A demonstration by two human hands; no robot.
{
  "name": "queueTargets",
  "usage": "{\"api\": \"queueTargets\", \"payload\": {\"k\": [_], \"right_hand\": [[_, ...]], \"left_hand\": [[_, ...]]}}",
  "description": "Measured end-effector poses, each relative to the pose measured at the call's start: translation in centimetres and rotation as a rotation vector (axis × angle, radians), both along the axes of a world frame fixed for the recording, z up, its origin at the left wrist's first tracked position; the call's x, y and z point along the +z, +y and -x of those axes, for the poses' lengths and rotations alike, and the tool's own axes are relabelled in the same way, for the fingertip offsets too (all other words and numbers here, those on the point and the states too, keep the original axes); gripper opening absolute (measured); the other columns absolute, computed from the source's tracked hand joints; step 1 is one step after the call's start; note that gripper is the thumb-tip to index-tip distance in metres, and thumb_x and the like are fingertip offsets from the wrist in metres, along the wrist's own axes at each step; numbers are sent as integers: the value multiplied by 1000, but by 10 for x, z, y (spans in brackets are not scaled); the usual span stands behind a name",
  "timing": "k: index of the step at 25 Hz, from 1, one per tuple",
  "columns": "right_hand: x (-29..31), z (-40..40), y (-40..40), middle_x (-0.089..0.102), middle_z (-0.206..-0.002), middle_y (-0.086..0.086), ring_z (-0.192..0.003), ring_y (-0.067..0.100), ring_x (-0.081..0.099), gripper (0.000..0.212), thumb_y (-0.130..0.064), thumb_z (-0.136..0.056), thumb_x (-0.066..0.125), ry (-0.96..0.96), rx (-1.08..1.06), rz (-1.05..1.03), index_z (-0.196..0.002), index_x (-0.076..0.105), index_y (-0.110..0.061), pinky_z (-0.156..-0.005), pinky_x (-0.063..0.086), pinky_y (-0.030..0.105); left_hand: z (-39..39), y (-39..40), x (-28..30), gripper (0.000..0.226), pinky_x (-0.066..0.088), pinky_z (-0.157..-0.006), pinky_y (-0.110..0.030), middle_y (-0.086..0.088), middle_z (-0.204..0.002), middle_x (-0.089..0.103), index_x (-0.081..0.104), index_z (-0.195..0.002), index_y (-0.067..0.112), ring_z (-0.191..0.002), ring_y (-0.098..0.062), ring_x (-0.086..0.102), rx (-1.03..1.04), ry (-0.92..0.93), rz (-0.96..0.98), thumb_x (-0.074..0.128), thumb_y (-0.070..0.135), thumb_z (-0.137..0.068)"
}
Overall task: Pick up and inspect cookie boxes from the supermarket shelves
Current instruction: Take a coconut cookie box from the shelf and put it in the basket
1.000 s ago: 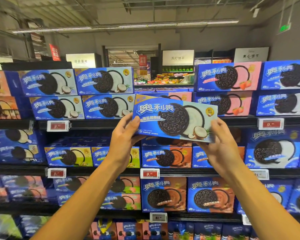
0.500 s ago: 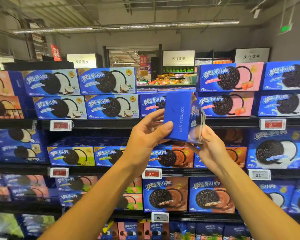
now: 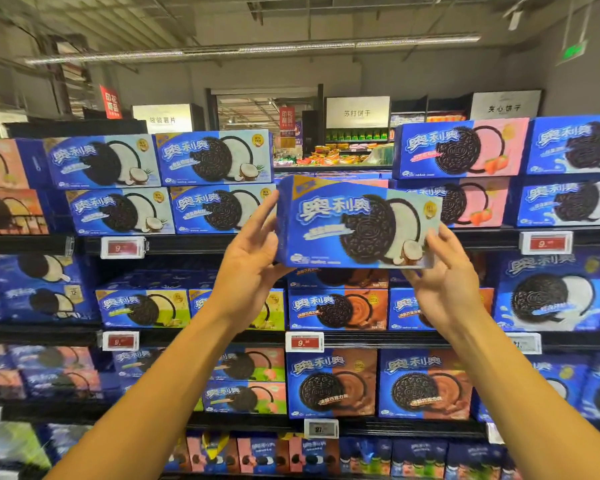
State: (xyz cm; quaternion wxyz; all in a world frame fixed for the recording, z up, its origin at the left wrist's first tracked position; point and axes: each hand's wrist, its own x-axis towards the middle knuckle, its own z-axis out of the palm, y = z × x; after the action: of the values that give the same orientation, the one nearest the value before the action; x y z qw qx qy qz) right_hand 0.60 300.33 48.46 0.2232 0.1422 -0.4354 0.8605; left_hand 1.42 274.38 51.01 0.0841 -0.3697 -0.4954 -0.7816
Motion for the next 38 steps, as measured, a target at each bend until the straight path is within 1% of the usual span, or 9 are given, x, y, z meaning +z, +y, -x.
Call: {"api": "queueTargets", "payload": {"k": [3, 6, 12, 17, 20, 22, 29, 34, 38], "right_hand": [[6, -6, -2, 69, -121, 5, -103, 20, 65, 34, -19, -101, 46, 48, 16, 90, -132, 60, -15, -82, 48, 32], [10, -16, -7, 74, -114, 5, -101, 20, 70, 28, -12, -99, 47, 96, 58, 107, -120, 65, -17, -81, 55, 32], [16, -28, -11, 74, -108, 1, -98, 18, 69, 25, -12, -97, 46, 166, 96, 12, -117, 60, -19, -77, 56, 32], [27, -32, -2, 71, -121, 2, -104, 20, 69, 45, -27, -95, 51, 72, 142, -16, -139, 54, -19, -76, 58, 30], [33, -33, -4, 75, -116, 2, -102, 18, 72, 34, -35, -96, 52, 20, 145, -74, -116, 75, -21, -76, 60, 30], [37, -33, -7, 76, -110, 4, -97, 19, 73, 29, -31, -95, 55, 12, 130, -41, -97, 81, -21, -71, 61, 30], [41, -34, -7, 77, -100, 6, -88, 20, 74, 35, -22, -103, 51, -25, 81, -4, -86, 81, -18, -66, 60, 28], [39, -35, -3, 76, -110, 4, -98, 22, 71, 28, -29, -103, 49, -50, 33, -60, -104, 76, -21, -74, 62, 33], [39, -35, -3, 75, -116, 5, -100, 19, 72, 38, -36, -98, 53, -63, 56, -47, -126, 69, -17, -79, 59, 31]], "left_hand": [[14, -7, -3, 45, 59, -85, -40, 7, -128, 65, 59, -127, 33, -111, -15, 65, -17, -48, -74, 39, 4, -100], [23, -12, -6, 48, 55, -88, -46, -3, -130, 64, 65, -125, 33, -112, -23, 65, -64, -118, -122, 48, 1, -94], [31, -18, -13, 50, 58, -84, -46, -6, -130, 65, 63, -128, 29, -114, -27, 65, -132, -165, -122, 49, -3, -92], [26, -28, -12, 60, 57, -82, -41, -4, -135, 62, 44, -144, 26, -114, -26, 66, -257, -239, -70, 53, 16, -86], [19, -27, -6, 42, 58, -81, -39, -10, -122, 69, 65, -127, 17, -107, -28, 69, -321, -339, -51, 43, 33, -96], [18, -23, -2, 45, 57, -80, -40, -10, -116, 70, 74, -111, 17, -107, -28, 68, -287, -356, -8, 37, 40, -99], [13, -17, 2, 48, 58, -76, -38, -12, -114, 69, 65, -116, 16, -104, -28, 69, -250, -370, 29, 29, 43, -102], [15, -18, -2, 43, 58, -81, -41, -13, -124, 67, 54, -134, 20, -110, -32, 67, -233, -355, 27, 43, 37, -96], [20, -21, -7, 38, 58, -81, -40, -8, -122, 70, 61, -125, 20, -107, -27, 69, -210, -308, -57, 55, 27, -88]]}}
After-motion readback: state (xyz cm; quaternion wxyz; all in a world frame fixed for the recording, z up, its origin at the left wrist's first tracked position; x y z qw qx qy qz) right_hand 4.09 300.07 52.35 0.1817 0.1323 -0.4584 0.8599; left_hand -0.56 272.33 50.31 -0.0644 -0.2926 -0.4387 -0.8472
